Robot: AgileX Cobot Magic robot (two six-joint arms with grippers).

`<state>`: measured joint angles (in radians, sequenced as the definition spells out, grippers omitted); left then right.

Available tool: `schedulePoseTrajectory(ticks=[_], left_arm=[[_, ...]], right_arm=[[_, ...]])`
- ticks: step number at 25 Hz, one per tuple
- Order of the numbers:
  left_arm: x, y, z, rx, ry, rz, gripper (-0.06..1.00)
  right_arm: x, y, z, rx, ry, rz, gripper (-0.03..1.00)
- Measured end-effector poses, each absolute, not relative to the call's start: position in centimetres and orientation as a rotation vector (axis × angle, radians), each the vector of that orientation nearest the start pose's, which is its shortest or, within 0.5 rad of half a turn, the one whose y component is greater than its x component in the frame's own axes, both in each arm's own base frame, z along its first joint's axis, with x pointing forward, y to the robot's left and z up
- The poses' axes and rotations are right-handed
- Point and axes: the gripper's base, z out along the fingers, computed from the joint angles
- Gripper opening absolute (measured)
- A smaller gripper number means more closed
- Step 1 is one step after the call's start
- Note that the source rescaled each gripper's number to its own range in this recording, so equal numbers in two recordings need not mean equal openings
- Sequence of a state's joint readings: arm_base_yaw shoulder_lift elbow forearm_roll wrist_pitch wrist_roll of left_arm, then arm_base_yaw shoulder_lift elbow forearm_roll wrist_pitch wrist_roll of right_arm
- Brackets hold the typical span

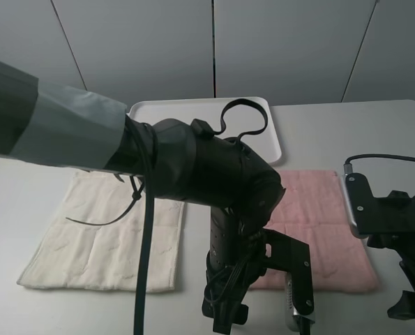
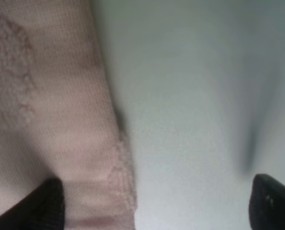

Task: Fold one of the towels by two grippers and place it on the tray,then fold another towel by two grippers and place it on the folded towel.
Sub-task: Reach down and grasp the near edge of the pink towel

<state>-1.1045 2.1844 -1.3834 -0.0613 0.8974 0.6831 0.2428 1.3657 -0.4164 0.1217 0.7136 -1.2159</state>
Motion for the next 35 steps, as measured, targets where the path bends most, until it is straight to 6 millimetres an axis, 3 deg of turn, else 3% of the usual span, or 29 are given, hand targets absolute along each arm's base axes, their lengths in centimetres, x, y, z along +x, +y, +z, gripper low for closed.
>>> schedulePoseTrajectory(ticks=[21, 35], left_arm=[[17.4, -35.5, 9.3, -2.381, -1.983, 0.053, 1.0], [17.4, -35.5, 9.3, -2.381, -1.983, 0.053, 1.0]], right_arm=[[15.7, 4.9, 11.0, -2.009, 2.454, 0.198, 1.0], [15.4, 4.8, 10.5, -2.069, 2.397, 0.188, 1.0]])
